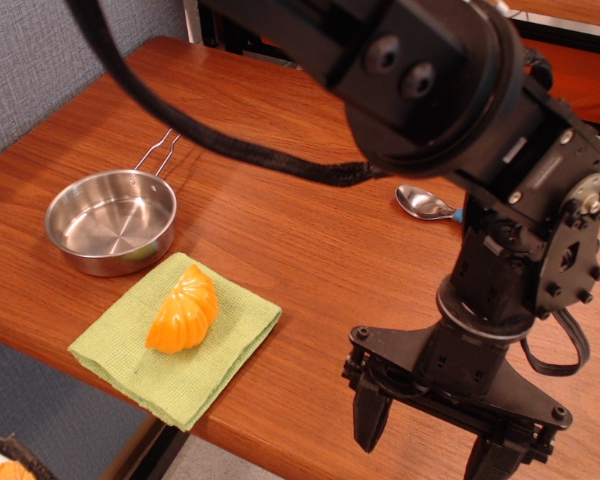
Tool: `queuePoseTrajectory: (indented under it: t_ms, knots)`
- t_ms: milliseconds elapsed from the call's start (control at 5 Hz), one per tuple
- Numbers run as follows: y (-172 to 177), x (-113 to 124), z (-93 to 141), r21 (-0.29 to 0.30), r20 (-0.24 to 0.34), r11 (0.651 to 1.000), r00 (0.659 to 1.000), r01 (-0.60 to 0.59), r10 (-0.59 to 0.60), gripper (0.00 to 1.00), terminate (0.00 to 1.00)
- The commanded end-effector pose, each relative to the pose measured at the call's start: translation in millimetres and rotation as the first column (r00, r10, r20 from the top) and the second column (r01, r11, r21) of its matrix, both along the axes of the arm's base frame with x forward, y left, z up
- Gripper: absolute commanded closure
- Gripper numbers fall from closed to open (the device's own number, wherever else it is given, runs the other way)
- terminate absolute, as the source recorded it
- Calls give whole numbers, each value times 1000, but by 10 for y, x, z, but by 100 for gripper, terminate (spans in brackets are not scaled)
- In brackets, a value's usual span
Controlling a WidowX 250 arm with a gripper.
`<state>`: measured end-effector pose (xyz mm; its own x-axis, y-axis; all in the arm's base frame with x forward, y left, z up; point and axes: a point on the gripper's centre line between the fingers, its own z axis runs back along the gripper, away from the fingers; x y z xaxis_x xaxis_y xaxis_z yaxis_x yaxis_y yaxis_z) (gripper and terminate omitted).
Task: Pick up orange on top of green cloth and place it behind.
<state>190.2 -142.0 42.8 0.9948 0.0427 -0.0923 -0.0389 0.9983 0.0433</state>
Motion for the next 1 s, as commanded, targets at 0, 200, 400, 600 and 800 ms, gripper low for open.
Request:
queuePoseTrajectory:
  t_ms: [0,200,400,600,800]
  knots:
    - [0,0,0,0,0,1000,1000,0,0,0,0]
    - [278,23,105,62,12,994,996,-92,92,0,0]
    - [551,-53,181,101,1,970,975,-223,224,0,0]
    - [847,-108,393,138,-31,954,962,-265,272,0,0]
    - [1171,-198,433,143,59,928,939,-344,339,0,0]
